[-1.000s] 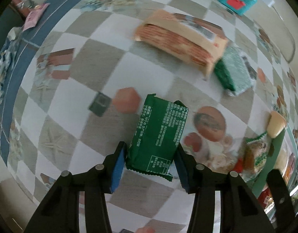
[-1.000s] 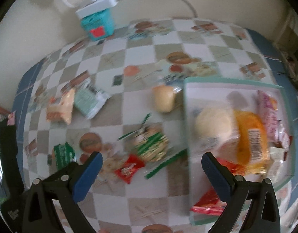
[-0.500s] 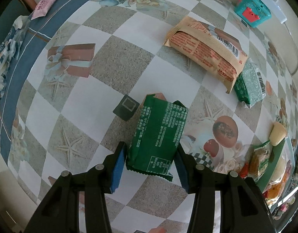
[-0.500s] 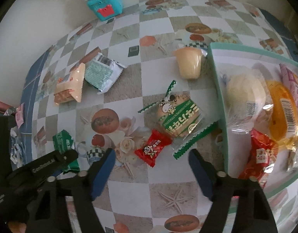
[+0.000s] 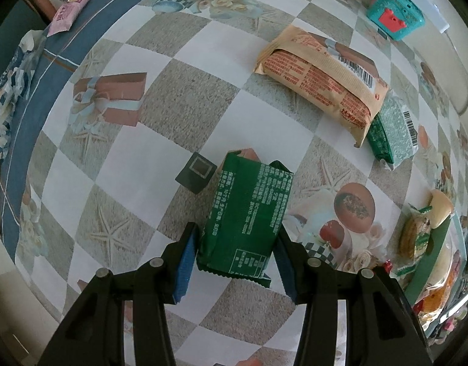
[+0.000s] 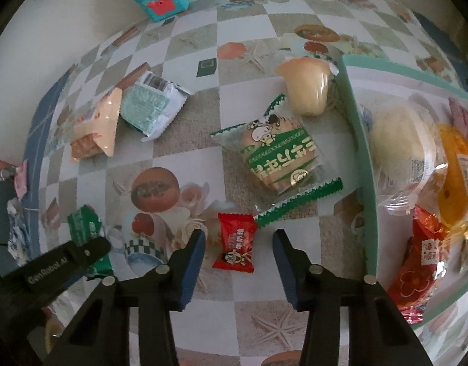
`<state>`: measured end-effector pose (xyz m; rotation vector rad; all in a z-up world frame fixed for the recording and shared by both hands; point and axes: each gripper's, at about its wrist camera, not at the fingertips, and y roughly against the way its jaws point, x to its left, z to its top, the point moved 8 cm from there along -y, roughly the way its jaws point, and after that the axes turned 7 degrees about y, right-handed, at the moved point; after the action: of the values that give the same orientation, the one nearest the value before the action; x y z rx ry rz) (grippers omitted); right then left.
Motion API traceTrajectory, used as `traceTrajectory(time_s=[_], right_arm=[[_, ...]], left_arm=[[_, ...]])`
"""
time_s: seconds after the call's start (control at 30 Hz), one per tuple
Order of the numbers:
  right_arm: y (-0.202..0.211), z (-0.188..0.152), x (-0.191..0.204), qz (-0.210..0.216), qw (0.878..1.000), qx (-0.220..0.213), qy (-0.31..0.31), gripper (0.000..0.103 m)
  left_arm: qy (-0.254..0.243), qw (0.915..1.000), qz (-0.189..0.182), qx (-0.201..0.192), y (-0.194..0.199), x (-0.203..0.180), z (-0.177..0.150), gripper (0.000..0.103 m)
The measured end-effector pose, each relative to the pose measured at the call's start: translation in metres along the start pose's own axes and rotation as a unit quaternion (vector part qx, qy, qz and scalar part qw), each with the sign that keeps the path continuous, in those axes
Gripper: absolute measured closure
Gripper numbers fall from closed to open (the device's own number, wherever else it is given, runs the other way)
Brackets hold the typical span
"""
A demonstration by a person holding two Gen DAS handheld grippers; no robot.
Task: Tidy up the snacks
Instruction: 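Grasp the green box with the left tool while the right tool grasps the small red candy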
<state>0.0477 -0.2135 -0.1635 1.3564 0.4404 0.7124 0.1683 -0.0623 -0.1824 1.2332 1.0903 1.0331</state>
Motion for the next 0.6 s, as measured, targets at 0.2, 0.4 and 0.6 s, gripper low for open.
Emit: traceTrajectory(time_s=[0.2,0.4,0.6], right_arm=[[-0.001,-0.004,0.004,-0.012,1.0,-0.002,0.02,0.07],[0.0,-0.011,0.006,-0.023,0.999,-0.006,0.033,0.079],[0.004,-0.013,0.015,-0.02,0.999,-0.009,0.041,0.079]], left_arm=[[0.005,1.0,-0.002,0.0,0.001,-0.002,0.001,0.055],[0.009,0.9999,-0.007,0.001,0.0,-0.002,0.0,0.057],[0.013,0.9999,-0.009,-0.002,0.005,0.002,0.0,0.057]])
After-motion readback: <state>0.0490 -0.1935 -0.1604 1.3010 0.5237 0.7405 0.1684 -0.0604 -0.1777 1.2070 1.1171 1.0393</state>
